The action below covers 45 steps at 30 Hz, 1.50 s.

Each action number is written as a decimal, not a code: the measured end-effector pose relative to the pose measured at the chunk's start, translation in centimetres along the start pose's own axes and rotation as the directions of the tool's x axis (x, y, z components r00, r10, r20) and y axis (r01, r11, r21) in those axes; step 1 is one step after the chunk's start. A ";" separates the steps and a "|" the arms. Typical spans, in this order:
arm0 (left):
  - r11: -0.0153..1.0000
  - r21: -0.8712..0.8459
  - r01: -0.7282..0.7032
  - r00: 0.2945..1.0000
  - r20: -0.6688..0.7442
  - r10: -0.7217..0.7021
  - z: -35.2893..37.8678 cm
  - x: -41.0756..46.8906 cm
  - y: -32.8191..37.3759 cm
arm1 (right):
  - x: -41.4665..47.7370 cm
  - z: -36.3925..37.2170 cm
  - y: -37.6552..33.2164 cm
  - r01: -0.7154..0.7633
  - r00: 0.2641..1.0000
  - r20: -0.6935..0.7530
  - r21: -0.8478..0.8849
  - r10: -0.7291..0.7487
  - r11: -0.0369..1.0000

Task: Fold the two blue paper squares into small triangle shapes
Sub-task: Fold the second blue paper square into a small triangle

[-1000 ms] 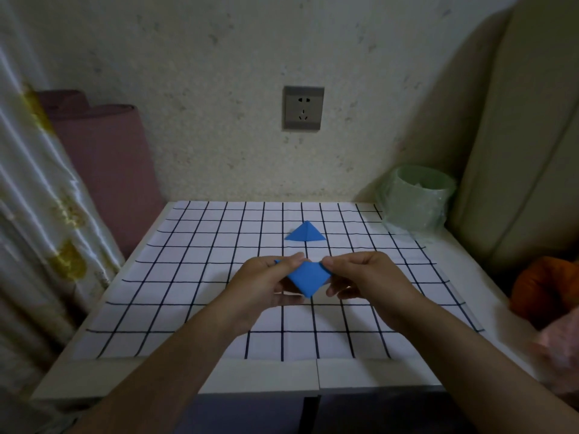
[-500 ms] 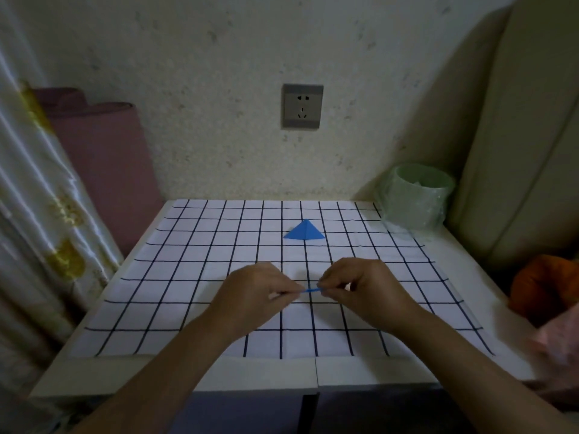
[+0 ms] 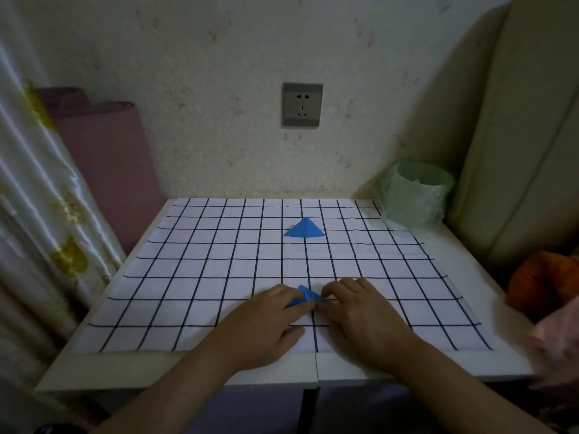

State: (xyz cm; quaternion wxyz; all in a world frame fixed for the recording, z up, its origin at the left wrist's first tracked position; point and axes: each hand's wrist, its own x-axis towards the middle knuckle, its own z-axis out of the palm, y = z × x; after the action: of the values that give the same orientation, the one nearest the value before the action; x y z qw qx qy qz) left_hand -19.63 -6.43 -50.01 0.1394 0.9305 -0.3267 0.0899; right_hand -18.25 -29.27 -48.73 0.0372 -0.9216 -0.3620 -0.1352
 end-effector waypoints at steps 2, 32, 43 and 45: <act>1.000 0.009 0.028 1.000 -0.004 -0.028 0.4 -0.2 0.0 | -0.3 -0.1 -0.3 -0.009 0.999 0.032 -0.013 0.009 1.000; 0.995 -0.059 0.075 0.994 -0.080 -0.080 0.1 -1.0 -0.5 | 0.3 -0.7 -0.8 -0.187 0.976 0.088 -0.121 0.198 0.975; 0.999 0.042 0.032 0.993 -0.115 -0.027 -0.5 -1.9 0.0 | 1.6 0.0 -1.8 0.010 0.991 0.135 0.056 -0.017 0.998; 0.996 0.011 0.089 0.984 -0.157 -0.086 -0.5 -2.3 -0.1 | 1.6 0.0 -1.8 0.004 0.991 0.132 0.052 -0.011 0.999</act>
State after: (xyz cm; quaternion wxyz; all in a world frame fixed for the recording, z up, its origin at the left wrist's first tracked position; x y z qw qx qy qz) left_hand -21.41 -4.83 -50.16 0.1601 0.9352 -0.2727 0.1593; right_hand -18.30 -26.88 -48.34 0.0367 -0.9258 -0.3706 -0.0646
